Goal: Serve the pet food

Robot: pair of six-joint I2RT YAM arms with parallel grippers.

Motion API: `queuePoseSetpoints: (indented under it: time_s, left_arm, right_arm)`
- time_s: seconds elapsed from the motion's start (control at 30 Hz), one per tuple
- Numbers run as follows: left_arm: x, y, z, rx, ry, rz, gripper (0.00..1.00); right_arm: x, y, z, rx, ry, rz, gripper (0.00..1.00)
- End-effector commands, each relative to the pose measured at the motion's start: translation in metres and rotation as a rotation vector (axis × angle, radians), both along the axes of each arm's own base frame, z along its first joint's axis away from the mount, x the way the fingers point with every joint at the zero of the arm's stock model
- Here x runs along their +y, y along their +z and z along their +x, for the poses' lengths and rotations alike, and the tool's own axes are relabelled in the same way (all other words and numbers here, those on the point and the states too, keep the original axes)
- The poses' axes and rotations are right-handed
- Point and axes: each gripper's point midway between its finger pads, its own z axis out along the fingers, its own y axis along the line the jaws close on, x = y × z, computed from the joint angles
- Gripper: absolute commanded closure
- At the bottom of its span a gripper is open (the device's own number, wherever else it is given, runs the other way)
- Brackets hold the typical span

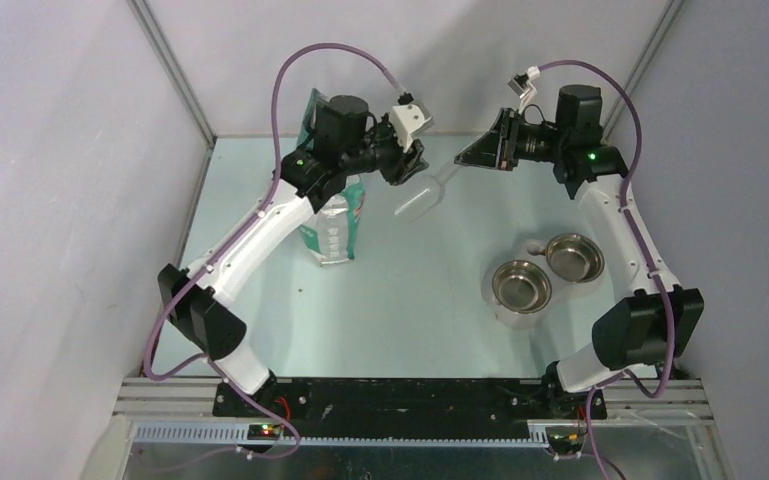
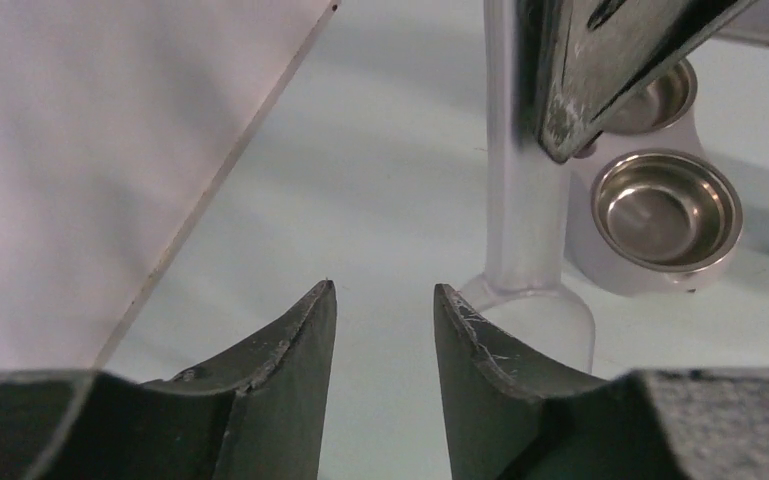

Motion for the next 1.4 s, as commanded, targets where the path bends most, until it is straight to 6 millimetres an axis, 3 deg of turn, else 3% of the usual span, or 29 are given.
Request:
queuePoseSetpoints:
  time_s: [0.0, 0.1, 0.27, 0.33, 0.43, 0.6, 1.03, 1.2, 1.3, 1.37]
  left_arm:
    - [-0.015, 0.02, 0.002, -0.033, -0.03, -0.045, 0.55]
    - [-0.019, 0.015, -0.005, -0.009, -0.061, -0.028, 0.58]
    - [-0.003, 0.012, -0.011, -0.001, -0.018, 0.003, 0.44]
    - [0.007, 0.012, -0.013, 0.008, -0.005, 0.0, 0.42]
    - [0.012, 0.012, -0.021, 0.024, -0.016, -0.007, 0.43]
    - [0.004, 0.001, -0.027, 0.075, -0.065, -0.007, 0.47]
    - [-0.024, 0.001, -0.021, 0.069, -0.113, -0.026, 0.76]
    - [-0.032, 0.002, -0.02, 0.061, -0.115, -0.029, 0.98]
    - [-0.032, 0.0, -0.023, 0.071, -0.126, -0.027, 1.0]
    - [-0.031, -0.001, -0.026, 0.067, -0.141, -0.013, 1.0]
  right_arm:
    - [0.006, 0.018, -0.003, -0.002, 0.021, 0.045, 1.0]
    - [0.004, 0.02, 0.001, -0.007, 0.002, 0.049, 1.0]
    - [-0.006, 0.023, 0.011, -0.028, -0.042, 0.044, 1.0]
    - [-0.007, 0.026, 0.011, -0.043, -0.041, 0.043, 1.0]
    - [-0.006, 0.031, 0.01, -0.061, -0.037, 0.043, 1.0]
    - [-0.004, 0.031, 0.009, -0.062, -0.032, 0.046, 1.0]
    - [0.0, 0.045, 0.001, -0.068, -0.023, 0.081, 1.0]
    - [0.001, 0.038, -0.001, -0.057, -0.028, 0.077, 1.0]
    - [0.001, 0.033, 0.0, -0.062, -0.035, 0.057, 0.85]
    - [-0.001, 0.03, -0.001, -0.101, -0.018, 0.029, 0.66]
